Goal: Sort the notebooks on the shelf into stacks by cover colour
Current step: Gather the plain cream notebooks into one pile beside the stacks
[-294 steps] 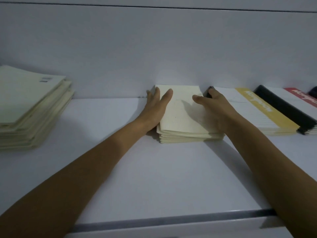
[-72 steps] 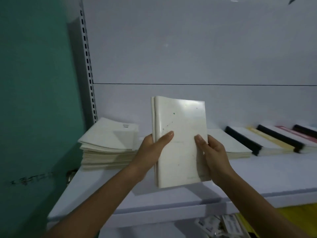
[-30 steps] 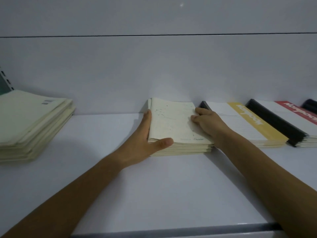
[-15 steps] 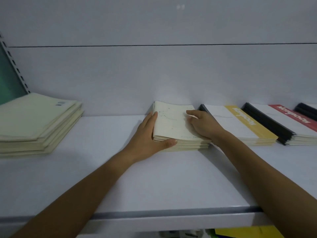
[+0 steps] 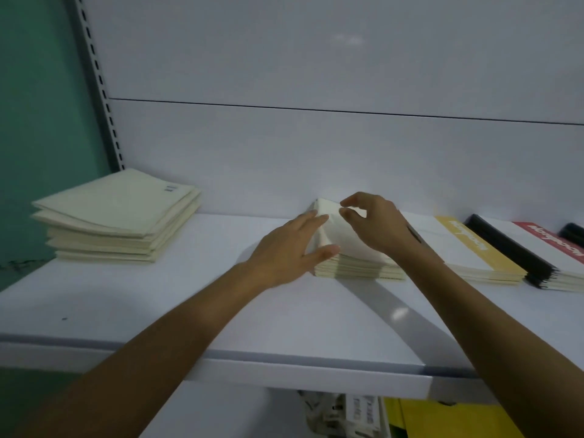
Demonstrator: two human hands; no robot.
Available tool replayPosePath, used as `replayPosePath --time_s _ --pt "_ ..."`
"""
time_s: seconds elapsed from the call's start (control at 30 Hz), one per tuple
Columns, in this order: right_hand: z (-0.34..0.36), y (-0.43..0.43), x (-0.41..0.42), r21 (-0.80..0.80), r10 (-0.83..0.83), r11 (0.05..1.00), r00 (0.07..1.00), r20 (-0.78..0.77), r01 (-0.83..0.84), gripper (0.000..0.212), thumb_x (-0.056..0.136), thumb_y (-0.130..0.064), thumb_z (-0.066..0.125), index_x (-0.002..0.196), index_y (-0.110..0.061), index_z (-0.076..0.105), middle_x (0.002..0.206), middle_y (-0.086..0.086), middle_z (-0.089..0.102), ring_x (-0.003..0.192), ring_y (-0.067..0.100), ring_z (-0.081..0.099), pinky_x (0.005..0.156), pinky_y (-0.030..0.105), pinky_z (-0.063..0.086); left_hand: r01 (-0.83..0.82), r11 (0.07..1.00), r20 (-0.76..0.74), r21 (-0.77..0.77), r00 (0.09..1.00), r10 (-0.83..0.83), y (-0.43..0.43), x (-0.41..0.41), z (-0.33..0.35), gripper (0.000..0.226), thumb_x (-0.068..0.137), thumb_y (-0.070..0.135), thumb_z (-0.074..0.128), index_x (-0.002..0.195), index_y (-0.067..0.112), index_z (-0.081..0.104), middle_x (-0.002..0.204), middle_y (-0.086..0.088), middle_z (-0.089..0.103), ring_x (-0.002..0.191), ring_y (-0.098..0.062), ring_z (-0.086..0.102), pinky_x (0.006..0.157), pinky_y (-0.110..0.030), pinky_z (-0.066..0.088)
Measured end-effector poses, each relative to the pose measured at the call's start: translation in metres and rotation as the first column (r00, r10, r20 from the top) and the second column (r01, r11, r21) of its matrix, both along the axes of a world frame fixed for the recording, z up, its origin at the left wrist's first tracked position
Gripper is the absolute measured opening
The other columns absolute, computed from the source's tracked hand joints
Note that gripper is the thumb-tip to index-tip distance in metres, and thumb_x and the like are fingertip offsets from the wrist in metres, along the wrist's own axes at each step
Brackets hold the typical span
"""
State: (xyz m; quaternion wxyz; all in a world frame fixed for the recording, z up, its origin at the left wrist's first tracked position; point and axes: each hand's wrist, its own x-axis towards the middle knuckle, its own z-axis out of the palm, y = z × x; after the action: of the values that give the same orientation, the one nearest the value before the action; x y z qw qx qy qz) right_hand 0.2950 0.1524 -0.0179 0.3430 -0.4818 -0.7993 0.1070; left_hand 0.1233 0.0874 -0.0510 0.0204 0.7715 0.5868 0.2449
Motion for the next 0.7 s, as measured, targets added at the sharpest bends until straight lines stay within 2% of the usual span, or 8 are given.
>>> replayPosePath --time_s 0.17,0.3,0.37,0.47,0.57,0.63,0.7 --pt "0.002 -0.031 -0.054 0.114 0.137 0.986 0.983 -0.124 -0.123 0.022 0.096 -0.026 0.053 0.11 -0.017 0.067 0.112 -0.004 0.068 0.105 0.01 0.06 0.085 0.022 0.042 -0.091 0.987 0.025 0.134 0.996 0.088 -0.027 -0.061 0.025 0.057 0.091 0.06 0.038 0.14 0.03 0.041 0.145 0.013 0.041 0.132 -0.007 0.039 0.101 -0.029 0.037" --pt "0.002 -0.057 -0.114 0.148 0.254 0.962 0.953 -0.167 -0.231 0.02 0.096 -0.025 0.053 0.104 -0.016 0.069 0.102 -0.006 0.07 0.091 0.005 0.06 0.082 0.024 0.048 -0.159 0.98 0.118 0.123 0.982 0.144 -0.064 -0.119 0.032 0.044 0.092 0.052 0.047 0.128 0.028 0.055 0.127 0.012 0.058 0.114 -0.005 0.054 0.093 -0.031 0.048" --pt "0.0 -0.069 -0.148 0.137 0.305 0.948 0.94 -0.15 -0.286 0.019 0.095 -0.026 0.054 0.103 -0.017 0.069 0.099 -0.006 0.07 0.087 0.004 0.06 0.082 0.027 0.051 -0.175 0.98 0.243 0.09 0.958 0.149 -0.088 -0.149 0.028 0.038 0.091 0.046 0.054 0.123 0.026 0.059 0.119 0.012 0.062 0.106 -0.003 0.058 0.091 -0.027 0.05" --pt "-0.005 -0.086 -0.201 0.145 0.355 0.93 0.926 -0.13 -0.337 0.019 0.094 -0.028 0.055 0.106 -0.019 0.067 0.102 -0.008 0.069 0.09 0.005 0.061 0.083 0.032 0.053 -0.201 0.979 0.473 0.024 0.865 0.166 -0.128 -0.2 0.016 0.024 0.092 0.03 0.059 0.114 0.022 0.064 0.108 0.01 0.067 0.097 -0.002 0.063 0.087 -0.021 0.049" --pt "-0.005 -0.102 -0.254 0.222 0.373 0.91 0.926 -0.067 -0.35 0.024 0.094 -0.03 0.054 0.115 -0.021 0.063 0.114 -0.006 0.066 0.102 0.011 0.061 0.087 0.032 0.05 -0.24 0.971 0.594 0.006 0.782 0.189 -0.163 -0.248 0.001 0.013 0.091 0.024 0.063 0.102 0.03 0.065 0.1 0.004 0.07 0.094 -0.011 0.066 0.088 -0.03 0.052" --pt "-0.002 -0.112 -0.289 0.254 0.363 0.902 0.932 -0.005 -0.349 0.028 0.095 -0.031 0.051 0.12 -0.022 0.059 0.12 -0.005 0.063 0.107 0.013 0.058 0.085 0.027 0.045 -0.245 0.97 0.629 -0.005 0.753 0.193 -0.181 -0.27 -0.007 0.015 0.089 0.025 0.063 0.101 0.034 0.063 0.1 -0.001 0.071 0.093 -0.017 0.068 0.09 -0.039 0.053" --pt "0.005 -0.119 -0.321 0.289 0.341 0.891 0.936 0.083 -0.35 0.032 0.097 -0.035 0.048 0.125 -0.022 0.056 0.123 -0.003 0.061 0.11 0.016 0.056 0.083 0.029 0.042 -0.232 0.973 0.671 -0.017 0.719 0.183 -0.195 -0.285 -0.01 0.017 0.086 0.032 0.064 0.103 0.034 0.061 0.1 -0.004 0.071 0.091 -0.018 0.069 0.092 -0.041 0.053"
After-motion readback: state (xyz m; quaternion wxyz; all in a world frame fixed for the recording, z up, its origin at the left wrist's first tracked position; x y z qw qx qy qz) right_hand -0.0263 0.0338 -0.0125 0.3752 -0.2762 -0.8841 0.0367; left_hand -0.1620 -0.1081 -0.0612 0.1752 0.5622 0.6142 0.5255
